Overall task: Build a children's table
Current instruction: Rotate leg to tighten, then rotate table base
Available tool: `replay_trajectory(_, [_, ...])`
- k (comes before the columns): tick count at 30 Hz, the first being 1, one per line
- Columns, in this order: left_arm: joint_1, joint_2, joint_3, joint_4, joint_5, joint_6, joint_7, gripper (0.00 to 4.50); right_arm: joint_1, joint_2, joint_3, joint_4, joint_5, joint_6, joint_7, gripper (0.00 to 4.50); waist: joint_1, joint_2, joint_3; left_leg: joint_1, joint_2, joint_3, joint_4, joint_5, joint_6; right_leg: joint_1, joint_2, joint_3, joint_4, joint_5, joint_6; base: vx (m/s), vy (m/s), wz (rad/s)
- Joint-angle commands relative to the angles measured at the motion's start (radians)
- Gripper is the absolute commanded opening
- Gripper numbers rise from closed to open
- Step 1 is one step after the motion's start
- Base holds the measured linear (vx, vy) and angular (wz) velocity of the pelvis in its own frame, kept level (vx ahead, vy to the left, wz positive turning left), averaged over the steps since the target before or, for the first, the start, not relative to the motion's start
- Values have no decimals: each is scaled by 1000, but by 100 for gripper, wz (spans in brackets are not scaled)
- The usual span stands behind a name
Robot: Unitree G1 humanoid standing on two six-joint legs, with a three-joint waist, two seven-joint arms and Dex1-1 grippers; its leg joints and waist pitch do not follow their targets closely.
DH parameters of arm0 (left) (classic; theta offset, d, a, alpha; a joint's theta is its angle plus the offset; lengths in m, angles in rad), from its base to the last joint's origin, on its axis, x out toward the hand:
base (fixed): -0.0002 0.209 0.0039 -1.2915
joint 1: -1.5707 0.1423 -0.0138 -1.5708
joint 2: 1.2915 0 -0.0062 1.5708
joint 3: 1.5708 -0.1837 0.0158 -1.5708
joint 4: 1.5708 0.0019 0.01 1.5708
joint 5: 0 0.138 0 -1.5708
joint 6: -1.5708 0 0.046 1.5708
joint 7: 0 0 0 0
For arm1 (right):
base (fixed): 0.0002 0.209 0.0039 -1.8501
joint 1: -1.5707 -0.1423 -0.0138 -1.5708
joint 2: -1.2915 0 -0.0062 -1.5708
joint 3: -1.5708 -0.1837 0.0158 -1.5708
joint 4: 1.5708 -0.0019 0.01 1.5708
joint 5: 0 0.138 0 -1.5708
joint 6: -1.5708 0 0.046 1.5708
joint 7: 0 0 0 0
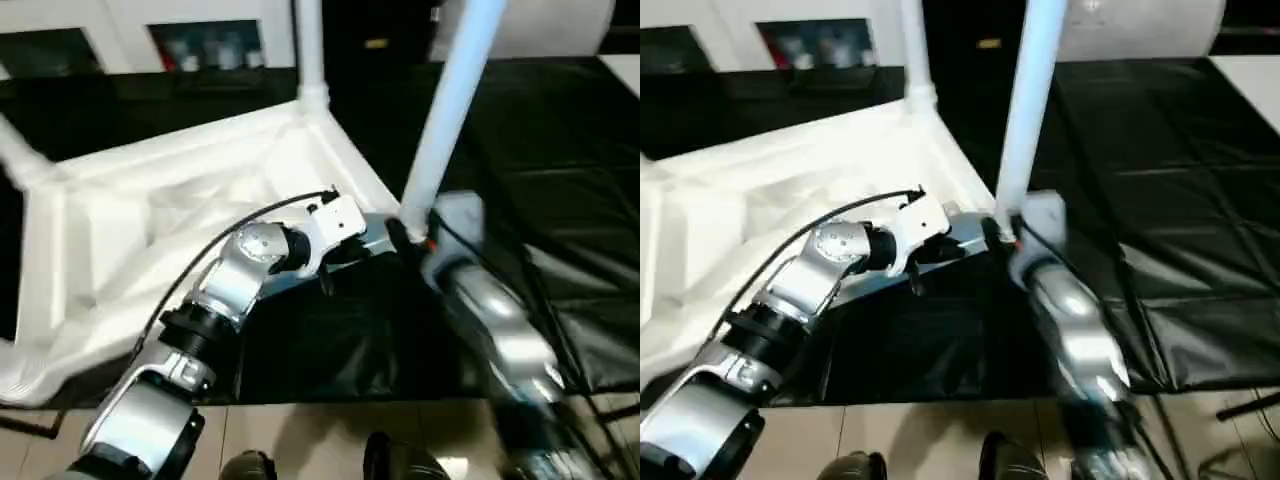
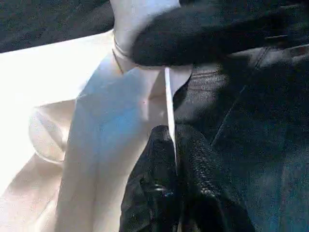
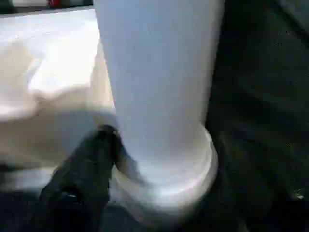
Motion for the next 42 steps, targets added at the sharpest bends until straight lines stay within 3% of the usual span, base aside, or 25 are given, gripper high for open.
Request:
replay_trajectory(1, [-21,2,17,-4,-22,-47,-4,0,27,-21,-1,-68,6,32,24,390,7,-14,-97,-3,9,13,-43,130,251,110,-59,77,-51,-81,-135,0,0,0])
replay_trajectory(2, [-20,-1,30,-6,-37,-46,-9,0,50,-27,-7,-106,24,46,36,400,11,-15,-93,-4,7,16,-46,77,211,113,-59,75,-63,-174,-104,0,0,0])
replay_trajectory(6, [-10,-8,57,-28,-90,-46,-55,53,98,-64,-4,-202,81,74,94,434,17,-15,-84,0,2,19,-56,-36,130,111,-54,67,-90,-343,-24,0,0,0])
replay_trajectory(7, [-7,-12,68,-37,-116,-40,-71,56,107,-76,-1,-227,89,85,107,444,17,-12,-81,7,-3,22,-58,-77,109,107,-52,62,-104,-408,2,0,0,0])
replay_trajectory(8, [-5,-13,72,-40,-125,-39,-74,65,109,-80,0,-237,87,89,110,449,17,-13,-81,8,-5,22,-59,-100,96,108,-51,59,-110,-441,23,0,0,0])
replay_trajectory(10, [-3,-10,73,-42,-127,-47,-72,89,112,-82,3,-247,97,92,127,450,14,-10,-78,14,4,18,-63,-125,88,101,-51,54,-119,-461,31,0,0,0])
replay_trajectory(12, [9,-2,84,-64,-137,-37,-66,97,116,-82,8,-262,112,103,145,450,10,-8,-80,23,10,16,-67,-162,84,104,-53,48,-125,-480,34,0,0,0])
replay_trajectory(14, [16,7,97,-77,-141,-22,-56,100,119,-89,19,-270,97,95,141,450,4,-12,-81,18,10,11,-70,-167,75,112,-55,47,-124,-477,48,0,0,0])
replay_trajectory(16, [24,24,96,-90,-134,-15,-59,125,123,-96,29,-278,113,113,155,450,0,-8,-87,18,11,9,-71,-146,75,115,-57,50,-119,-444,40,0,0,0])
replay_trajectory(17, [30,33,95,-99,-132,-8,-63,125,124,-99,33,-282,124,125,164,450,0,-21,-97,16,15,9,-71,-106,85,118,-58,57,-110,-387,21,0,0,0])
replay_trajectory(18, [35,39,94,-105,-133,-4,-66,139,126,-103,35,-286,132,135,171,450,3,-16,-97,14,16,7,-71,-88,90,117,-59,59,-103,-363,7,0,0,0])
replay_trajectory(19, [49,56,102,-130,-139,14,-70,144,125,-109,43,-287,137,132,187,450,2,-21,-102,14,18,9,-69,-63,99,116,-60,64,-97,-329,-13,0,0,0])
replay_trajectory(20, [64,76,111,-155,-143,28,-75,154,121,-115,51,-287,140,134,200,450,6,-12,-106,14,23,7,-67,-25,108,116,-64,69,-84,-278,-40,0,0,0])
replay_trajectory(25, [182,183,165,-341,-219,116,-136,193,90,-123,67,-289,172,164,248,450,1,-8,-105,9,23,9,-63,41,129,117,-64,77,-63,-185,-98,0,0,0])
replay_trajectory(27, [231,218,189,-422,-266,161,-166,204,79,-127,80,-286,180,171,260,450,2,3,-98,13,22,13,-64,10,119,112,-62,77,-66,-229,-98,0,0,0])
replay_trajectory(28, [259,237,203,-469,-294,190,-183,216,70,-129,91,-279,179,167,268,450,1,-4,-94,10,17,18,-65,-15,110,112,-57,77,-75,-270,-85,0,0,0])
replay_trajectory(29, [293,262,217,-527,-319,230,-199,225,58,-127,102,-269,178,166,275,450,2,-2,-92,8,19,16,-69,-45,92,116,-63,76,-72,-304,-80,0,0,0])
replay_trajectory(30, [307,272,222,-550,-329,247,-204,235,53,-125,106,-266,178,165,278,450,-1,-1,-87,10,16,20,-70,-66,90,112,-59,75,-81,-340,-69,0,0,0])
replay_trajectory(31, [332,294,223,-588,-339,275,-217,241,41,-124,118,-253,169,158,282,450,-4,-1,-81,20,15,22,-71,-120,76,105,-57,72,-93,-411,-48,0,0,0])
replay_trajectory(34, [409,361,217,-697,-357,357,-246,270,2,-115,158,-208,148,148,304,450,-19,1,-68,24,11,16,-76,-205,53,101,-54,62,-108,-530,2,0,0,0])
replay_trajectory(36, [451,396,209,-747,-361,393,-253,279,-29,-104,178,-171,138,142,311,450,-22,3,-67,42,6,17,-71,-243,45,92,-53,57,-122,-581,26,0,0,0])
replay_trajectory(37, [481,421,204,-779,-362,418,-248,279,-58,-94,193,-138,134,145,313,450,-26,4,-64,32,7,13,-74,-251,45,99,-52,54,-121,-579,31,0,0,0])
replay_trajectory(41, [534,463,200,-813,-337,460,-213,279,-130,-73,225,-34,100,114,308,450,-26,15,-68,38,11,8,-77,-276,42,97,-51,56,-118,-550,24,0,0,0])
replay_trajectory(42, [547,480,195,-818,-313,473,-192,279,-160,-66,234,16,88,94,306,450,-30,13,-66,33,13,6,-79,-281,41,100,-51,56,-114,-536,15,0,0,0])
